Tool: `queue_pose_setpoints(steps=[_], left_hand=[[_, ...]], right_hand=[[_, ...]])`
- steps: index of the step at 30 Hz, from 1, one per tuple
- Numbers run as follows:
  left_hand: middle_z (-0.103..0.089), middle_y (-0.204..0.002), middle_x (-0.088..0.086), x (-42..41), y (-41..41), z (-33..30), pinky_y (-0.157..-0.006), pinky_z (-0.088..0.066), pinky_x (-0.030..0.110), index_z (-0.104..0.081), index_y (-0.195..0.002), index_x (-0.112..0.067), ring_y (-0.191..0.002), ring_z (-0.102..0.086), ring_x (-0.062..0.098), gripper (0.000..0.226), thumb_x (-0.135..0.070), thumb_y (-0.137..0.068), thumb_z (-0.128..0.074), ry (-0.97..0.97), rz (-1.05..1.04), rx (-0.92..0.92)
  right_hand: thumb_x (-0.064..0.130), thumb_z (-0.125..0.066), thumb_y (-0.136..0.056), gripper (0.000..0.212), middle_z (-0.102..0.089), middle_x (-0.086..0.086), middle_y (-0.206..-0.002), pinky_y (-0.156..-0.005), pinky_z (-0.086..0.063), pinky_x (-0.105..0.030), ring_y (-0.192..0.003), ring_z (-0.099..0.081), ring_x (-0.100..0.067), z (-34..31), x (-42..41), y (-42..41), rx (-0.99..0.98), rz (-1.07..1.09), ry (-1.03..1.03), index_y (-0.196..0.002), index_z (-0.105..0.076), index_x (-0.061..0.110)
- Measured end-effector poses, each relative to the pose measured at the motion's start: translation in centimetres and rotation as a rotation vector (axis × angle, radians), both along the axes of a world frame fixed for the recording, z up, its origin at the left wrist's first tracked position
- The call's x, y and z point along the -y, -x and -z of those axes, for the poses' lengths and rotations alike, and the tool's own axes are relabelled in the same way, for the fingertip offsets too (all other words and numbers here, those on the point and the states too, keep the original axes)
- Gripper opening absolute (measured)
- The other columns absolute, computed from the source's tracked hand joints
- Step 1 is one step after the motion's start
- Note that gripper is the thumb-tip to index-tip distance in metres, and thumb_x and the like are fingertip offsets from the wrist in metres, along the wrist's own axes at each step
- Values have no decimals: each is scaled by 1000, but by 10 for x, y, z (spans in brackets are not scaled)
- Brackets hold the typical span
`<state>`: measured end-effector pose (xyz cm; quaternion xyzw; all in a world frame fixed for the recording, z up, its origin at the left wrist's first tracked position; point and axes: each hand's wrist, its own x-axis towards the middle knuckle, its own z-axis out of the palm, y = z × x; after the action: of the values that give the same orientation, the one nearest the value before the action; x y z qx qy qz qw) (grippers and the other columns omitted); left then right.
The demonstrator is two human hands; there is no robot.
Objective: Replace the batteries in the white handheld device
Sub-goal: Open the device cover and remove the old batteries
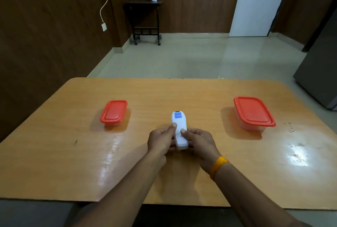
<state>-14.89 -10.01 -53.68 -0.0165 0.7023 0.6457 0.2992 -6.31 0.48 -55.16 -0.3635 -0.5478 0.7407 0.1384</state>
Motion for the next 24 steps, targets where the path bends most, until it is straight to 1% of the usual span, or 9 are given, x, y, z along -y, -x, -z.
queue_pose_setpoints(steps=[2,4,7,10,14,16,18,21,24], left_hand=[[-84,-93,11,8,-14,-6,-71,-66,39,-79,-100,-10,-82,-82,30,25,-35,-95,-77,-74,20,28],[-84,-94,13,13,-22,-13,-63,-61,31,-79,-103,-6,-82,-81,29,25,-30,-95,-77,-116,35,36],[-83,-100,16,14,-30,-18,-73,-64,37,-77,-107,-4,-90,-81,32,23,-25,-96,-76,-179,64,36],[-83,-99,16,14,-32,-18,-76,-66,40,-77,-106,-6,-88,-81,32,22,-25,-96,-76,-202,79,-17],[-84,-90,13,9,-34,-14,-66,-65,34,-80,-99,-8,-78,-81,27,25,-32,-94,-79,-194,63,-16],[-83,-90,15,6,-31,-11,-68,-66,36,-81,-98,-5,-80,-81,29,26,-30,-94,-79,-206,54,-20],[-83,-92,14,4,-27,-8,-71,-66,37,-81,-95,-4,-85,-82,30,25,-29,-94,-79,-200,52,-49],[-83,-93,11,1,-21,-6,-67,-65,33,-79,-89,-9,-85,-81,27,20,-27,-95,-78,-169,51,-105],[-82,-101,10,-1,-19,-2,-78,-67,38,-77,-94,-14,-92,-80,27,15,-29,-95,-78,-127,56,-150]], right_hand=[[21,-77,-94,20,-82,-15,-95,-61,-59,-31,-81,-78,-27,-9,8,-17,-48,-5,22,-107,-77,6],[26,-73,-97,24,-81,-16,-98,-62,-59,-33,-82,-77,-27,-17,11,-24,-68,-7,9,-109,-75,5],[39,-68,-100,39,-82,-16,-95,-60,-60,-31,-79,-78,-26,-25,11,-29,-88,-5,-47,-107,-74,2],[41,-68,-99,45,-81,-15,-92,-60,-61,-31,-78,-79,-26,-24,12,-29,-112,34,-90,-103,-74,-3],[39,-71,-98,45,-80,-17,-90,-68,-66,-41,-83,-79,-34,-16,15,-24,-136,83,-139,-97,-73,-6],[39,-71,-98,43,-80,-17,-88,-68,-65,-42,-79,-78,-30,-14,17,-21,-142,95,-144,-95,-73,-4],[38,-72,-98,42,-80,-18,-88,-70,-64,-44,-80,-78,-31,-11,16,-17,-150,100,-150,-94,-74,-4],[33,-72,-98,36,-80,-17,-87,-67,-63,-36,-79,-77,-28,-7,13,-11,-159,107,-208,-92,-76,-2],[30,-71,-99,33,-80,-17,-90,-70,-64,-36,-82,-77,-25,-3,12,-10,-165,105,-261,-94,-76,-2]])
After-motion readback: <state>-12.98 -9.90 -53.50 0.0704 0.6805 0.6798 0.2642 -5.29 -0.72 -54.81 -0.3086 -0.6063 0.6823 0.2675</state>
